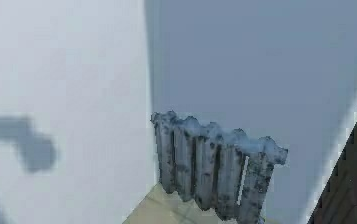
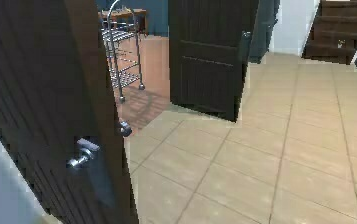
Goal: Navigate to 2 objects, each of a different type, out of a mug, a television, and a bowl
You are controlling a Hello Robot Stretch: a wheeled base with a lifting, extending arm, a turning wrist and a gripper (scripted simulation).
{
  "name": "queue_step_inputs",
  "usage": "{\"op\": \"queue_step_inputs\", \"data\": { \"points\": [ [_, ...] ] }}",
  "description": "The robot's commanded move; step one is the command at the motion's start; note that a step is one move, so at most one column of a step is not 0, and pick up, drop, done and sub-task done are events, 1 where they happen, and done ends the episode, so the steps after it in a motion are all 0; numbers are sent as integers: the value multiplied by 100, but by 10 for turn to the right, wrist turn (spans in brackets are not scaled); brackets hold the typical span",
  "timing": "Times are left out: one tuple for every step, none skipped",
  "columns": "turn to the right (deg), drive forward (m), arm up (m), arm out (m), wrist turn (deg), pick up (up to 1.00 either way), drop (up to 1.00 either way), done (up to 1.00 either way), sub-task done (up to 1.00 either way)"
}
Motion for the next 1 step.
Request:
{"op": "queue_step_inputs", "data": {
  "points": [
    [-450,0,0,0,0,0,0,0,0]
  ]
}}
